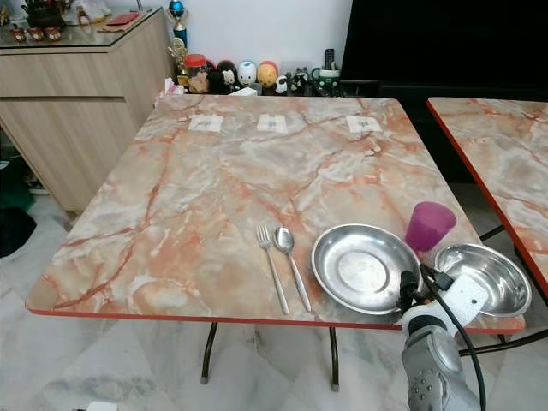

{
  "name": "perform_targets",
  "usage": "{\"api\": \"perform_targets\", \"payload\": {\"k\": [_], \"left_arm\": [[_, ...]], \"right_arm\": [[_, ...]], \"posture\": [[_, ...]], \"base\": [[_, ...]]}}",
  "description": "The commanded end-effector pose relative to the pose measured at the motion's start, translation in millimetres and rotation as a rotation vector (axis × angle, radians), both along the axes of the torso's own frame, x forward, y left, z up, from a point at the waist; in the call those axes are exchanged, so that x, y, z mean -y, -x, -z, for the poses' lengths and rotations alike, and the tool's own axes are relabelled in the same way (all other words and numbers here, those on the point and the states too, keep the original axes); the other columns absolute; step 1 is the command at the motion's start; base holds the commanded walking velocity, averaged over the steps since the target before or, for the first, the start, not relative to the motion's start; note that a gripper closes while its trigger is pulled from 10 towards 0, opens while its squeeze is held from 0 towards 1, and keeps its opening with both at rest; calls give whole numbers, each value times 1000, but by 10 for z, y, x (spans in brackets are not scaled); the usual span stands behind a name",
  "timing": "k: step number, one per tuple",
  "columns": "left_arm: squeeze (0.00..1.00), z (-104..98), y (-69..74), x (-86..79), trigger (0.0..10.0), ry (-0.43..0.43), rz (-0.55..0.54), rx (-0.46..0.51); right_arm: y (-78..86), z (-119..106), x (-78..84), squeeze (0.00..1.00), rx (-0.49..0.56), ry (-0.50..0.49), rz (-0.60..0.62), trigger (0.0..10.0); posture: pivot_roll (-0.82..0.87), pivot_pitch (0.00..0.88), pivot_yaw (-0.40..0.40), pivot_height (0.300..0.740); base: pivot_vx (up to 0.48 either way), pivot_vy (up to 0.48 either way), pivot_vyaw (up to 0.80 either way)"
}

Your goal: Setting the table

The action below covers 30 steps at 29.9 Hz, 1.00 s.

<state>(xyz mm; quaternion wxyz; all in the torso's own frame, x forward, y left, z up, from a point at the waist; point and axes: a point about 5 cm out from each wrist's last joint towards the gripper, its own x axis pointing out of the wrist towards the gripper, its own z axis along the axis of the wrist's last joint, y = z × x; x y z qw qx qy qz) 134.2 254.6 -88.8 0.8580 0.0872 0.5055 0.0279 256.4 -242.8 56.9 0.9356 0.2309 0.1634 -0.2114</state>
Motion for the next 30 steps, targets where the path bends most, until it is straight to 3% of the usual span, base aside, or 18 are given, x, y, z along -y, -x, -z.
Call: {"api": "perform_targets", "payload": {"k": [1, 6, 7, 8, 9, 10, 11, 12, 13, 14, 19, 30], "left_arm": [[0, 1, 27, -31, 10000, 3, -13, -8], [0, 4, 28, -23, 10000, 5, -12, -12], [0, 5, 27, -20, 10000, 5, -11, -12], [0, 5, 25, -17, 10000, 5, -10, -12], [0, 6, 21, -12, 10000, 5, -10, -12], [0, 6, 20, -12, 10000, 5, -10, -11], [0, 6, 19, -10, 10000, 5, -11, -11], [0, 6, 17, -8, 10000, 4, -11, -11], [0, 6, 17, -7, 10000, 4, -11, -10], [0, 6, 16, -5, 10000, 4, -11, -10], [0, 5, 12, -4, 10000, 5, -12, -9], [0, -17, -33, -10, 10000, 4, -26, 27]], "right_arm": [[1, 31, -23, 0, -18, 25, -21, 0], [21, 73, -44, 0, -39, 22, -27, 0], [28, 85, -45, 0, -50, 26, -27, 3804], [36, 97, -39, 0, -62, 38, -25, 8667], [44, 109, -27, 0, -76, 58, -22, 10000], [44, 111, -25, 0, -78, 62, -22, 10000], [42, 111, -26, 0, -76, 61, -23, 6784], [38, 110, -30, 0, -72, 58, -25, 4902], [36, 110, -33, 0, -71, 57, -26, 549], [30, 106, -40, 0, -69, 59, -28, 0], [4, 82, -66, 0, -58, 76, -31, 0], [-61, -126, -97, 0, 111, 108, 13, 0]], "posture": [[-95, 5, -17, 740], [-97, 7, -16, 740], [-97, 7, -17, 740], [-96, 7, -17, 740], [-96, 6, -17, 740], [-96, 6, -17, 740], [-96, 6, -17, 740], [-96, 6, -17, 740], [-96, 6, -17, 740], [-95, 4, -17, 740], [-93, 2, -18, 740], [-94, 0, -18, 740]], "base": [[0, 0, 0], [0, 0, 0], [0, 0, 0], [0, 0, 0], [0, 0, 0], [0, 0, 0], [0, 0, 0], [0, 0, 0], [0, 0, 0], [0, 0, 0], [0, 0, 0], [0, 0, 0]]}}
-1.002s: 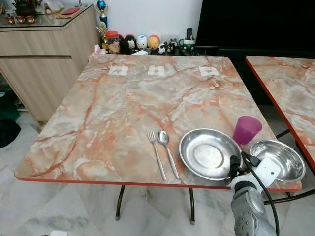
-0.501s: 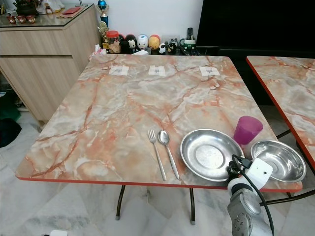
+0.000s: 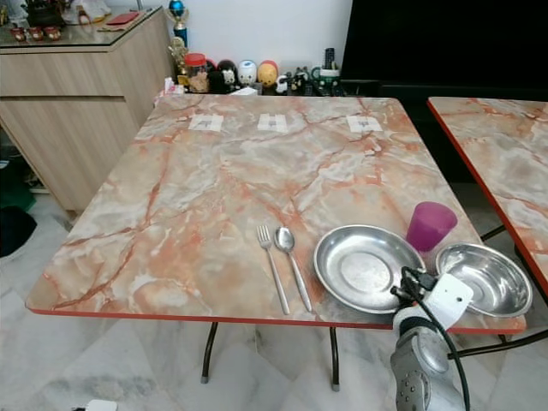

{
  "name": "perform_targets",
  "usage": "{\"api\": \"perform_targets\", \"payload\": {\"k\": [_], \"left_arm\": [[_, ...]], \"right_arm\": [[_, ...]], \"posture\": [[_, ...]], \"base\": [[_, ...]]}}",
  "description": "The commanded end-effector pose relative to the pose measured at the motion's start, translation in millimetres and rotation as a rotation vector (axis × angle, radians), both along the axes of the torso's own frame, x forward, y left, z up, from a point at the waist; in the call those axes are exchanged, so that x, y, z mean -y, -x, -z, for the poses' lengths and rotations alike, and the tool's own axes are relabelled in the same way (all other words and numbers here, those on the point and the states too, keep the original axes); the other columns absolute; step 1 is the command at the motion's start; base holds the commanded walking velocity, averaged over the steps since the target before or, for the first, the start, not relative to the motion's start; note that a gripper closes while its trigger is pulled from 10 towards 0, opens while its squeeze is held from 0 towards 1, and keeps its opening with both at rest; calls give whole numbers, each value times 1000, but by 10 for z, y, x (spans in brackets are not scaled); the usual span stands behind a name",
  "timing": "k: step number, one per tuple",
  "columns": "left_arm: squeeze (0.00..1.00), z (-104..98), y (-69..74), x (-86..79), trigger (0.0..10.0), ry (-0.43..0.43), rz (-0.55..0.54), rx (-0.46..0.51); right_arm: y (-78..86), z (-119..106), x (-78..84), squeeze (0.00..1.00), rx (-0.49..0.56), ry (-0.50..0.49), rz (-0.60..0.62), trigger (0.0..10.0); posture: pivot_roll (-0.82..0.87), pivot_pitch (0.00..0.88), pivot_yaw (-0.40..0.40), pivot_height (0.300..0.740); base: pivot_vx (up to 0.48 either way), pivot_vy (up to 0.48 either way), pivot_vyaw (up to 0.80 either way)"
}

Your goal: Setting the table

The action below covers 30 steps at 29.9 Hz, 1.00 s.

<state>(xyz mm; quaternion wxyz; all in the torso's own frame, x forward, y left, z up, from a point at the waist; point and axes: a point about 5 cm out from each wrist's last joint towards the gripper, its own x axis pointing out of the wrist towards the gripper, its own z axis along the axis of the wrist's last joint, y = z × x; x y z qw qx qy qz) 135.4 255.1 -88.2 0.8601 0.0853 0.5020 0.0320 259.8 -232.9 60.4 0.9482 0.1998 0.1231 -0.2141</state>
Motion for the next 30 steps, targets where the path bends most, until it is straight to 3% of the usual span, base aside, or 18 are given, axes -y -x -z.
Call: {"api": "perform_targets", "payload": {"k": [1, 5, 11, 15, 18, 19, 26, 28, 30], "left_arm": [[0, -11, -22, -5, 10000, 5, -17, 19], [0, -9, -150, 156, 10000, 17, -2, 38], [0, -13, -169, 174, 10000, 17, -5, 48], [0, -18, -174, 167, 10000, 13, -10, 56], [0, -26, -189, 162, 10000, 10, -15, 68], [0, -30, -198, 162, 10000, 8, -14, 72], [0, -32, -202, 164, 10000, 4, -24, 77], [0, -30, -198, 163, 10000, 3, -22, 74], [0, -26, -185, 156, 10000, -1, -18, 67]], "right_arm": [[-30, -97, 1, 0, 51, 29, 3, 0], [-94, -240, -80, 0, 152, 70, -39, 0], [-177, -437, -167, 0, 265, 133, -67, 0], [-226, -617, -263, 0, 346, 301, -128, 0], [-249, -738, -329, 0, 414, 317, -146, 0], [-272, -787, -364, 0, 442, 312, -158, 10000], [-319, -959, -485, 0, 534, 320, -200, 10000], [-315, -1031, -510, 0, 561, 376, -222, 10000], [-313, -1124, -549, 0, 589, 510, -274, 10000]], "posture": [[-94, 0, -18, 740], [-95, 0, -15, 740], [-91, 0, -14, 740], [-91, 0, -12, 740], [-93, 1, -12, 740], [-97, 4, -8, 740], [-98, 7, -7, 740], [-98, 8, -7, 740], [-100, 10, -4, 740]], "base": [[0, 0, 0], [0, 0, 0], [0, 0, 0], [0, 0, 0], [0, 0, 0], [0, 0, 0], [0, 0, 0], [0, 0, 0], [0, 0, 0]]}}
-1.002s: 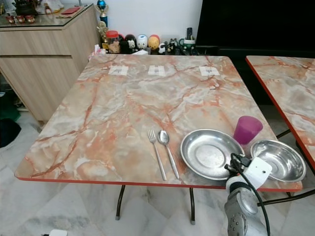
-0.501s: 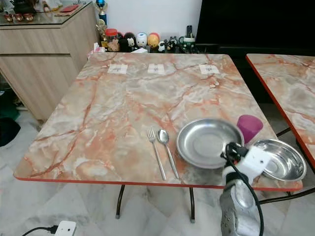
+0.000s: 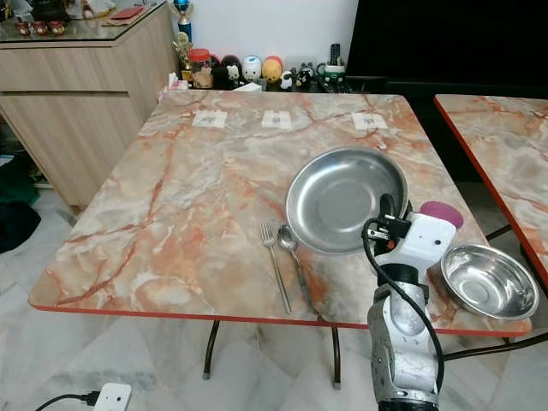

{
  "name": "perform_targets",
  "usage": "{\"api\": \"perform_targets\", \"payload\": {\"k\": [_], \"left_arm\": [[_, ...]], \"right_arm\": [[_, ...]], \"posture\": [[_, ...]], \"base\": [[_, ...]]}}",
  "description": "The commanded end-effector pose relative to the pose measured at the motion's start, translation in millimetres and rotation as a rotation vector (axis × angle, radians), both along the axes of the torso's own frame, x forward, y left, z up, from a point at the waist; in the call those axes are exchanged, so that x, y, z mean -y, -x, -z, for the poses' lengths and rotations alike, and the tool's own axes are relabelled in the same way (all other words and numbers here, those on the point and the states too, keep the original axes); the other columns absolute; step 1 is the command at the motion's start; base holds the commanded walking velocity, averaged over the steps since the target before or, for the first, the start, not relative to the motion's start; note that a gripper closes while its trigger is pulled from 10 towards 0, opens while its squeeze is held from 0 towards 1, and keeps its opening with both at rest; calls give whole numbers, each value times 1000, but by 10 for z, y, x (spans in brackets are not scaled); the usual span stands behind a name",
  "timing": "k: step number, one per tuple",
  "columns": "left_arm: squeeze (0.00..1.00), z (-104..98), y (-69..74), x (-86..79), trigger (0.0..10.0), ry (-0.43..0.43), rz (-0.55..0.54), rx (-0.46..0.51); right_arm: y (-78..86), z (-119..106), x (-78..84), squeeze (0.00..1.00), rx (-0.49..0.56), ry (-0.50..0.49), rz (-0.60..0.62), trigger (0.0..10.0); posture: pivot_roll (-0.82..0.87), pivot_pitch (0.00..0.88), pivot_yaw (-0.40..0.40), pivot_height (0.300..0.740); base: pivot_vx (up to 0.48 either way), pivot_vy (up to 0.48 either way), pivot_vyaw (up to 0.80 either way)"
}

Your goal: Setting the table

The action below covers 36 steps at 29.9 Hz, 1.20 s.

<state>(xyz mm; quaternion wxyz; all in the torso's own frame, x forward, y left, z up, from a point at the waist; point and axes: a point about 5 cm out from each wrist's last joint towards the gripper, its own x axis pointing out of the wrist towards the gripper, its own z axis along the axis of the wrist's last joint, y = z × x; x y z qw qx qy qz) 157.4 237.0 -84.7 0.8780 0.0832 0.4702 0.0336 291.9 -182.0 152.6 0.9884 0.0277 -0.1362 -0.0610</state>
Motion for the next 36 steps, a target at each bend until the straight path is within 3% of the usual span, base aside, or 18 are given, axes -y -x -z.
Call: {"api": "perform_targets", "payload": {"k": [1, 5, 7, 13, 23, 36], "left_arm": [[0, 14, 59, -41, 10000, -5, -23, -11], [0, 28, 134, -88, 10000, -13, -29, -24], [0, 35, 198, -142, 10000, -23, -54, -30], [0, 36, 189, -132, 10000, -37, -67, -26], [0, 34, 173, -114, 10000, -51, -46, -24], [0, 29, 167, -118, 10000, -59, -43, -18]], "right_arm": [[5, -237, -55, 0, 113, 125, -34, 10000], [-4, -260, -38, 0, 129, 184, -54, 10000], [17, -270, -22, 0, 134, 283, -107, 10000], [92, -342, -6, 0, 167, 388, -115, 10000], [160, -276, -142, 0, 162, 362, -108, 10000], [173, -380, -168, 0, 217, 375, -61, 10000]], "posture": [[-106, 9, 1, 740], [-108, 9, 4, 740], [-102, 8, -3, 740], [-104, 11, -3, 740], [-110, 12, 5, 740], [-110, 9, -1, 740]], "base": [[0, 0, 0], [0, 0, 0], [0, 0, 0], [0, 0, 0], [0, -179, 0], [0, -404, -260]]}}
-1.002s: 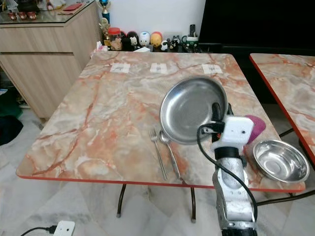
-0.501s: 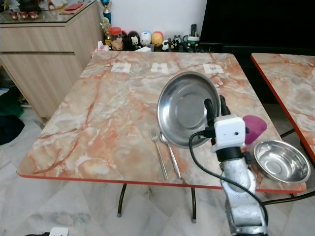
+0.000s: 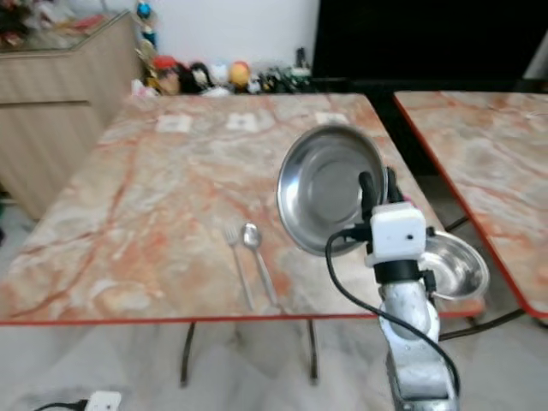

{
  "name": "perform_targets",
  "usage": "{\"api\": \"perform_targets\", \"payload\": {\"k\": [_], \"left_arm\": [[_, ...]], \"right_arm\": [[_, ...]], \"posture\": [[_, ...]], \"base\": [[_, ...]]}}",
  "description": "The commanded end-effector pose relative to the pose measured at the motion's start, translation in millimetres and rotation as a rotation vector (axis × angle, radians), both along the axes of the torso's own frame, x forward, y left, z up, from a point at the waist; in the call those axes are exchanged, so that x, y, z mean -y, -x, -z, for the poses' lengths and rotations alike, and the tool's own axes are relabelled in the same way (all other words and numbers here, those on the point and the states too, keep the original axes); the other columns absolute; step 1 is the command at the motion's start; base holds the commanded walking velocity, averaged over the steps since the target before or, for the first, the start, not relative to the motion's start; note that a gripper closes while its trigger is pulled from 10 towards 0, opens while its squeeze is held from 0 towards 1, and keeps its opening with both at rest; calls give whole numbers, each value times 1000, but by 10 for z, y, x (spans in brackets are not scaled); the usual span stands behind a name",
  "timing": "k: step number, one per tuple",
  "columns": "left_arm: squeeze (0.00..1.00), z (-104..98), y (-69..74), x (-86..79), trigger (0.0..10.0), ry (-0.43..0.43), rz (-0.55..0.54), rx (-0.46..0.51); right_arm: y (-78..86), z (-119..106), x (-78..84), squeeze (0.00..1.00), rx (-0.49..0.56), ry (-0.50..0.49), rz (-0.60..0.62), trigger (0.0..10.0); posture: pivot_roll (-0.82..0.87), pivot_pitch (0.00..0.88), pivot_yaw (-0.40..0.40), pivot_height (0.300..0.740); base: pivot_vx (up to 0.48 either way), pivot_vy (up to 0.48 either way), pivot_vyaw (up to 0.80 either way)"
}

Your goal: Setting the table

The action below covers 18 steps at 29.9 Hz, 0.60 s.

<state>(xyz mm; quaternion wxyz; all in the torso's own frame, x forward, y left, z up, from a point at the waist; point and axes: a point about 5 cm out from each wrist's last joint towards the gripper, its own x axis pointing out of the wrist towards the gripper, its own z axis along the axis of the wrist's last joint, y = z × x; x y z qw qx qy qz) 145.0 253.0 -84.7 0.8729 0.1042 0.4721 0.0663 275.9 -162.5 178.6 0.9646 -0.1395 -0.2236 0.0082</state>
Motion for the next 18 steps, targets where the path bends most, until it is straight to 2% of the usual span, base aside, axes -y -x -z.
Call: {"api": "perform_targets", "payload": {"k": [1, 18], "left_arm": [[0, 29, 42, 41, 10000, 9, -6, -14], [0, 23, 69, -22, 10000, -10, 1, -31]], "right_arm": [[12, -122, 22, 0, 59, 10, 16, 10000], [-8, -156, 51, 0, 76, -13, 50, 10000]], "posture": [[-109, 7, -2, 740], [-114, 0, 20, 740]], "base": [[0, -431, 0], [0, -433, 0]]}}
